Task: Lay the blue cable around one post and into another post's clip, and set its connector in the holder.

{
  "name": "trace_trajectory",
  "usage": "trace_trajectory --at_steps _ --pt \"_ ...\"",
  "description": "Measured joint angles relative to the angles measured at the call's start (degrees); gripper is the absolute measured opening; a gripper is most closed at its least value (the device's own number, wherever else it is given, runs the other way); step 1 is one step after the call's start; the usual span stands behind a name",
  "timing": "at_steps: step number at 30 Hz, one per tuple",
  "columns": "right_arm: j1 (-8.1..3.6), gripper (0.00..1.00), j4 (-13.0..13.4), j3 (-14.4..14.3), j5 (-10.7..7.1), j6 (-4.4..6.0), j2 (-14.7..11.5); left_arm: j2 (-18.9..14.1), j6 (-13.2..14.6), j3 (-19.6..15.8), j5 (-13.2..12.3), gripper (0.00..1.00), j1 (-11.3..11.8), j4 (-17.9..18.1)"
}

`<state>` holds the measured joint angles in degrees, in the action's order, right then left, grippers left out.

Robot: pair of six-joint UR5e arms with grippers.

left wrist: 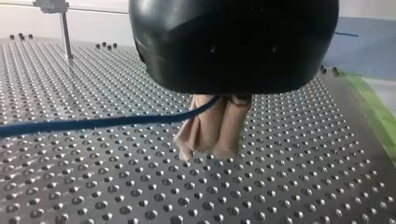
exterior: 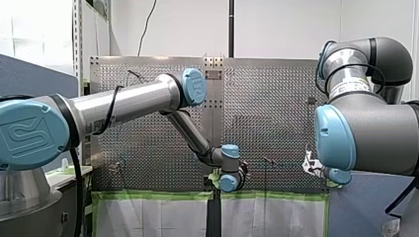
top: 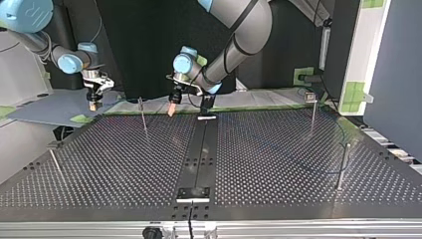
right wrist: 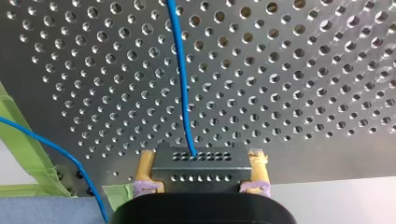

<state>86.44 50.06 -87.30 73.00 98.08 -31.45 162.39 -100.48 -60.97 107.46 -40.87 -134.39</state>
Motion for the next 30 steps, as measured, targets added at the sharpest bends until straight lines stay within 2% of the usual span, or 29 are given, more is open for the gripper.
trace_trajectory --at_steps 15,22,23,24,26,27,28,29,30 --pt "-0.38 0.0 -0.36 3.1 -0.02 0.85 0.38 -0.01 0.11 1.04 0.42 0.0 0.79 -0.12" --pt "-0.59 0.0 -0.76 3.72 -0.06 0.92 0.46 -0.02 0.68 1.21 0.39 0.0 0.93 -0.53" --pt "-0.59 0.0 -0.82 3.72 -0.06 0.91 0.48 -0.02 0.92 1.21 0.37 0.07 0.93 -0.67" --pt "-0.6 0.0 -0.85 3.71 -0.08 0.88 0.5 -0.02 1.21 1.21 0.35 0.07 0.93 -0.84" --pt "-0.6 0.0 -0.94 3.72 -0.1 0.82 0.52 -0.04 1.74 1.22 0.18 0.32 0.92 -1.24" --pt "-0.61 0.0 -0.98 3.73 -0.11 0.8 0.54 -0.06 1.9 1.23 0.02 0.32 0.89 -1.37" --pt "-0.62 0.0 -1.03 3.73 -0.11 0.77 0.56 -0.09 2.05 1.23 -0.28 0.45 0.85 -1.51" --pt "-0.66 0.0 -1.11 3.73 -0.12 0.76 0.59 -0.1 2.14 1.23 -0.6 0.69 0.83 -1.62" --pt "-0.69 0.0 -1.19 3.74 -0.12 0.75 0.61 -0.1 2.24 1.23 -1.08 0.69 0.82 -1.81"
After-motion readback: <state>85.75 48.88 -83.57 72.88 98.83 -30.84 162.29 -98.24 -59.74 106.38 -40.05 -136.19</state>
